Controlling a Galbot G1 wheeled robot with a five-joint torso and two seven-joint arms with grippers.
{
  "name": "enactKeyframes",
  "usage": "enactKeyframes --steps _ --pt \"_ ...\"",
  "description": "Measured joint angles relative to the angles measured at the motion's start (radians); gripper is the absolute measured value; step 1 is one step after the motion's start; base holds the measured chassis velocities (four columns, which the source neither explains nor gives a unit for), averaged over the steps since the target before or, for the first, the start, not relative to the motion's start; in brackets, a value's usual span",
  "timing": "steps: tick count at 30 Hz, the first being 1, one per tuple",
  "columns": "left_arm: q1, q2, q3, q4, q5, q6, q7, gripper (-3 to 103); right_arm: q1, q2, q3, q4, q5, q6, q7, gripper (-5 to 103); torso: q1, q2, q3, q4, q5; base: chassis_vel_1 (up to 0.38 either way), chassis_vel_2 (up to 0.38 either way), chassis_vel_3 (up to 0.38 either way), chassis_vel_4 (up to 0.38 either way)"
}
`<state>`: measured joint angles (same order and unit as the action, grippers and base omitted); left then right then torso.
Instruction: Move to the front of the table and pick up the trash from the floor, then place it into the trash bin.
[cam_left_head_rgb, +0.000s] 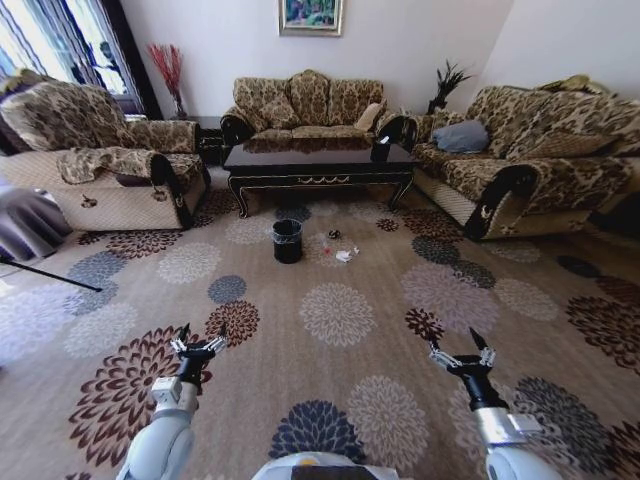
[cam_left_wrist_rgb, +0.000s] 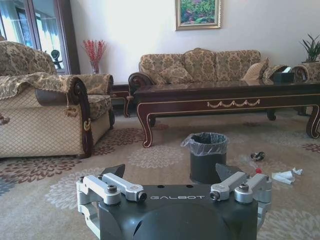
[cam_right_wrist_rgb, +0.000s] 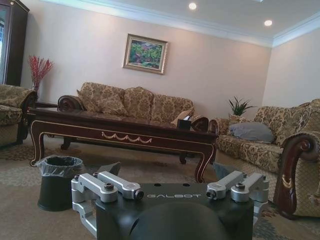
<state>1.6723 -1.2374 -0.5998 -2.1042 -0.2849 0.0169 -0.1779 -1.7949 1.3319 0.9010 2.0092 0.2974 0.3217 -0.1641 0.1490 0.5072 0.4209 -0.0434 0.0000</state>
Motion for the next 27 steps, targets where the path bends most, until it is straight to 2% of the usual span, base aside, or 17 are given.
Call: enactKeyframes --steps 16,27 --pt "0.005 0.023 -0.011 -0.034 -0.004 0.004 -0.003 100 0.022 0.0 0.034 -0.064 -0.057 0.046 -0.034 100 -0.023 -0.066 -0.043 -0.0001 0.0 0.0 0.0 0.0 0.0" --pt "0.011 0.028 -0.016 -0.036 -0.012 -0.004 -0.003 100 0.006 -0.007 0.064 -0.042 -0.016 0.047 -0.035 100 -0.037 -0.112 -0.075 -0.0001 -0.0001 0.0 0.0 0.0 0.0"
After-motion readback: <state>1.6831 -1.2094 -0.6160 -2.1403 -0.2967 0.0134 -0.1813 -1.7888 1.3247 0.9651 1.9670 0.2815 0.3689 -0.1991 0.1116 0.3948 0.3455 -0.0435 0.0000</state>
